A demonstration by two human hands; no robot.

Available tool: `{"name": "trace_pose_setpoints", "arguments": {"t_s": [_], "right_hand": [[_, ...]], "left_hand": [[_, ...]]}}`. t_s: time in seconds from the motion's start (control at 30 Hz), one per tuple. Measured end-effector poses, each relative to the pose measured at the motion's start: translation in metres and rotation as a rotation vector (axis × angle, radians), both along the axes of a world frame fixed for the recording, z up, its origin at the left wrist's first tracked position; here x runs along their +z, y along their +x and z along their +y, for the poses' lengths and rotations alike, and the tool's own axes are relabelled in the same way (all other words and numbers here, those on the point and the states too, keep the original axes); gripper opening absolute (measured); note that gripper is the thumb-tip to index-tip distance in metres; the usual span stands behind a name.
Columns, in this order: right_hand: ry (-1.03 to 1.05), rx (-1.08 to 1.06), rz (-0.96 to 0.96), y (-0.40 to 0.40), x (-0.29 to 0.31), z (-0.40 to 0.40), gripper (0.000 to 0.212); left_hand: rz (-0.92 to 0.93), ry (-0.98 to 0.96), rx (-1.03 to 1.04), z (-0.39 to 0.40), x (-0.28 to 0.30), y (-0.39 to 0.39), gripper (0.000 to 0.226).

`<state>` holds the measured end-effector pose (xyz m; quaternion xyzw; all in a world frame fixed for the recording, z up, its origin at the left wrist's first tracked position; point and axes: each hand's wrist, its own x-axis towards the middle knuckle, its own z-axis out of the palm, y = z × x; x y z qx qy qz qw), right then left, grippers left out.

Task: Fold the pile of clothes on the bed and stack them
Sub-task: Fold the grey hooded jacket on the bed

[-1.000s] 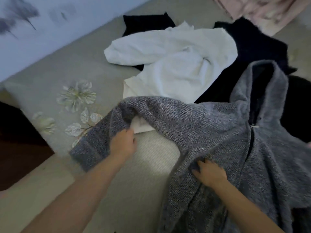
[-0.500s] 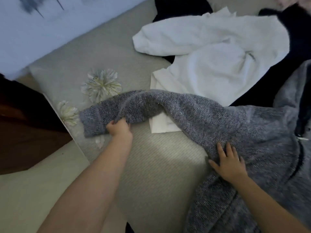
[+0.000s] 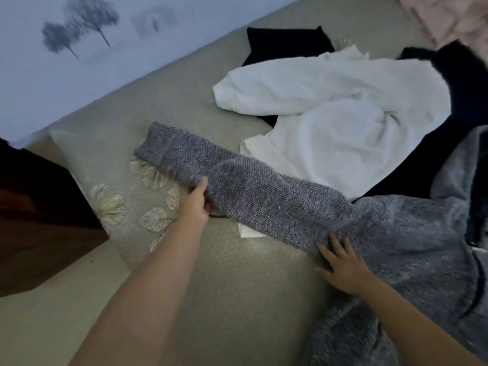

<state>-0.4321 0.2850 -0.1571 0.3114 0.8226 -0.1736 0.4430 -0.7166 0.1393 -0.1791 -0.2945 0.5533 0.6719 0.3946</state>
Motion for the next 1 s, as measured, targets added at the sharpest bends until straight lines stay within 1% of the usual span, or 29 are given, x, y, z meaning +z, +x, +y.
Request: {"name": "trace_pose_setpoints", "arguments": {"t_s": [0.1, 0.13, 0.17, 0.23, 0.3, 0.33, 0.4, 0.43, 0.5, 0.53, 0.57, 0.6, 0.63, 0.67, 0.7, 0.73, 0.77, 0.87, 0.9, 0.93, 1.0], "right_hand": [[-0.06, -0.037, 0.063, 0.009, 0.007, 0.002, 0.062], [-0.078, -0.071, 0.127, 0.015, 0.01, 0.002, 0.06], [-0.092, -0.136, 0.222, 0.023, 0.014, 0.002, 0.059], [-0.079, -0.365, 0.431, 0.042, 0.028, 0.0, 0.057], [-0.06, -0.612, 0.594, 0.063, 0.045, -0.005, 0.055], [-0.05, -0.723, 0.663, 0.075, 0.054, -0.008, 0.055], [-0.027, -0.939, 0.802, 0.101, 0.071, -0.012, 0.052], [0.008, -1.044, 0.881, 0.115, 0.078, -0.012, 0.05], [0.155, -1.258, 1.033, 0.151, 0.092, -0.011, 0.044], [0.229, -1.372, 1.102, 0.17, 0.099, -0.011, 0.042], [0.287, -1.496, 1.168, 0.191, 0.106, -0.012, 0.04], [0.324, -1.622, 1.221, 0.211, 0.111, -0.013, 0.039], [0.356, -1.718, 1.23, 0.232, 0.115, -0.015, 0.038], [0.389, -1.77, 1.194, 0.25, 0.116, -0.018, 0.037], [0.416, -1.784, 1.128, 0.266, 0.116, -0.02, 0.037], [0.43, -1.785, 1.07, 0.28, 0.115, -0.023, 0.038], [0.436, -1.777, 1.025, 0.29, 0.114, -0.024, 0.039], [0.463, -1.651, 0.945, 0.301, 0.108, -0.014, 0.047], [0.471, -1.613, 0.935, 0.3, 0.106, -0.006, 0.051], [0.486, -1.585, 0.931, 0.297, 0.103, 0.003, 0.056], [0.59, -1.522, 0.908, 0.293, 0.097, 0.026, 0.065]], "left_hand": [[-0.012, -0.013, -0.036, 0.021, 0.011, -0.004, 0.046], [0.038, -0.05, -0.069, 0.029, 0.018, -0.002, 0.046], [0.143, -0.105, -0.115, 0.038, 0.028, 0.001, 0.048], [0.469, -0.258, -0.297, 0.058, 0.056, 0.02, 0.046], [0.832, -0.314, -0.538, 0.081, 0.09, 0.053, 0.036], [0.985, -0.291, -0.663, 0.093, 0.107, 0.073, 0.035], [1.279, -0.188, -0.902, 0.12, 0.134, 0.123, 0.045], [1.415, -0.14, -1.028, 0.133, 0.143, 0.152, 0.045], [1.651, -0.098, -1.315, 0.156, 0.153, 0.221, 0.029], [1.704, -0.106, -1.516, 0.162, 0.153, 0.258, 0.023], [1.712, -0.124, -1.762, 0.162, 0.149, 0.293, 0.028], [1.68, -0.146, -2.005, 0.159, 0.141, 0.323, 0.04], [1.613, -0.177, -2.215, 0.152, 0.131, 0.347, 0.057], [1.55, -0.223, -2.373, 0.143, 0.119, 0.365, 0.07], [1.512, -0.278, -2.473, 0.134, 0.108, 0.374, 0.077], [1.494, -0.313, -2.509, 0.127, 0.098, 0.377, 0.077], [1.514, -0.331, -2.483, 0.121, 0.091, 0.374, 0.074], [1.736, -0.384, -2.269, 0.122, 0.083, 0.351, 0.056], [1.813, -0.337, -2.156, 0.128, 0.085, 0.342, 0.051], [1.908, -0.251, -2.02, 0.135, 0.087, 0.334, 0.045], [2.063, -0.114, -1.721, 0.152, 0.089, 0.321, 0.035]]}}
